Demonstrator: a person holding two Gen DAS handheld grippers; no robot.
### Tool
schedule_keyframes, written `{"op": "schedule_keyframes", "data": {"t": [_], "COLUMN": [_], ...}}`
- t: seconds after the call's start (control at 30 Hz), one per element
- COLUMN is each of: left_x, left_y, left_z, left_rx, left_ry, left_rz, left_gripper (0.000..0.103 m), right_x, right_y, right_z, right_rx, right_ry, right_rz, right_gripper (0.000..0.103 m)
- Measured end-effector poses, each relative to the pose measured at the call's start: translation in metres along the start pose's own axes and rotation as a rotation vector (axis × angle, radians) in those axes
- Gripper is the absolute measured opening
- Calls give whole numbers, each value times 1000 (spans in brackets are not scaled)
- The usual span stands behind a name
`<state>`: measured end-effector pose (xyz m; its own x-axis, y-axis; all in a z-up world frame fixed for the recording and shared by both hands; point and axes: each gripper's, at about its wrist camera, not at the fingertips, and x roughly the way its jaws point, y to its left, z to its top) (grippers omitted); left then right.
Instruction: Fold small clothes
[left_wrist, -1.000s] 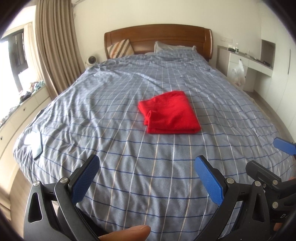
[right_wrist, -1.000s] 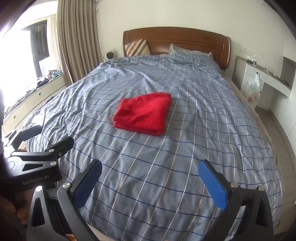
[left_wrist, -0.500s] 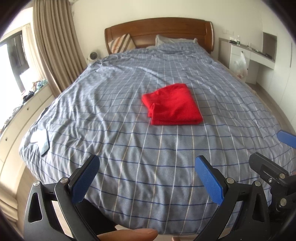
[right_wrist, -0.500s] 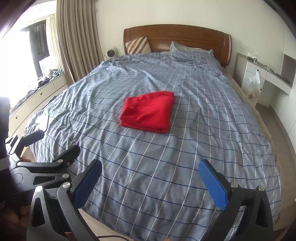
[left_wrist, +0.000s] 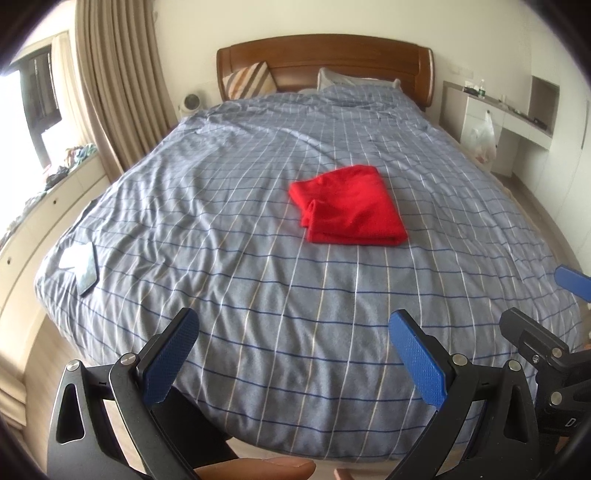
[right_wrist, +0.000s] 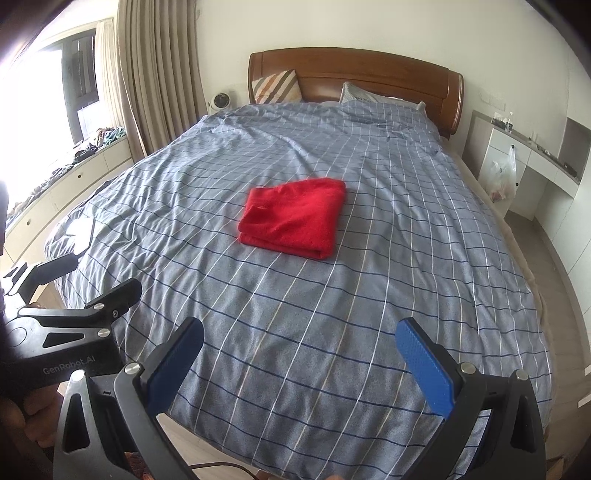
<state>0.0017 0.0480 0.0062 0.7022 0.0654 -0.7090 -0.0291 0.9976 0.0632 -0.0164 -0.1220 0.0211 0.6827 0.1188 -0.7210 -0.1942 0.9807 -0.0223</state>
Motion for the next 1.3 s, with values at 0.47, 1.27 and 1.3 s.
{"op": "schedule_keyframes", "data": {"t": [0.47, 1.27, 1.3], "left_x": [2, 10, 10], "left_y": [-2, 2, 1], "left_z": [-1, 1, 1], "left_rx": [8, 16, 17], "left_ry": [1, 8, 9], "left_rz": [1, 21, 22], "left_gripper": [103, 103, 103], "right_x": [6, 9, 9], "right_y": [1, 2, 2], "right_z": [3, 4, 4], "right_rx": [2, -34, -34], "right_ry": [10, 10, 11], "right_rz": [-13, -105, -106], "right_gripper": [102, 102, 102]}}
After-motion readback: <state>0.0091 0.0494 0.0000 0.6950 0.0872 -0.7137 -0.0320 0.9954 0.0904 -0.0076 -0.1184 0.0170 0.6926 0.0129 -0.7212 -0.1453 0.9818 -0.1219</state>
